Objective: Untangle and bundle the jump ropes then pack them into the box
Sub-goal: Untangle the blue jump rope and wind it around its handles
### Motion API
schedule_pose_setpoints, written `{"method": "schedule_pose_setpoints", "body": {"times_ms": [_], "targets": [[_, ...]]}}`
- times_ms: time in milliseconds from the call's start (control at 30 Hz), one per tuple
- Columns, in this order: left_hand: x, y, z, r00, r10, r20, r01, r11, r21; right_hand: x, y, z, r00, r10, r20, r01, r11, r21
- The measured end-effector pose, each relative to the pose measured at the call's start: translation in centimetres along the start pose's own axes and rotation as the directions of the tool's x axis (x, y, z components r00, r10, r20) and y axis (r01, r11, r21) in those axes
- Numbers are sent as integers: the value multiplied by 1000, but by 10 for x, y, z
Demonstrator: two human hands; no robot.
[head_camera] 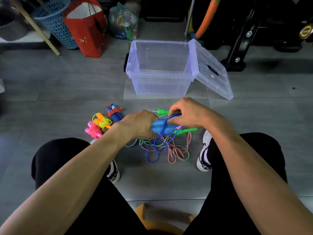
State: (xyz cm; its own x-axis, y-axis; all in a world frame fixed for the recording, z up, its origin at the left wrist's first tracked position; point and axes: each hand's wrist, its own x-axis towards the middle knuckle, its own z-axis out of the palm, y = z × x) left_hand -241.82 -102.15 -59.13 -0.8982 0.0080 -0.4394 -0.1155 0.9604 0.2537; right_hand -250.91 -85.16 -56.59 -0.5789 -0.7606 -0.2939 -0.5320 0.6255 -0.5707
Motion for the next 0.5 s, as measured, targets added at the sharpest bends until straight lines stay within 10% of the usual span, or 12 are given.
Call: {"method": "schedule_pose_setpoints", "body": {"times_ms": [300,500], "targets": [[-13,2,-5,990,67,121,-17,926,-378,1,7,-11,999,-7,-44,29,851,524],[-28,7,-9,996,60,-71,-87,879,-469,5,17,11,980,76,184,-196,546,815]]}}
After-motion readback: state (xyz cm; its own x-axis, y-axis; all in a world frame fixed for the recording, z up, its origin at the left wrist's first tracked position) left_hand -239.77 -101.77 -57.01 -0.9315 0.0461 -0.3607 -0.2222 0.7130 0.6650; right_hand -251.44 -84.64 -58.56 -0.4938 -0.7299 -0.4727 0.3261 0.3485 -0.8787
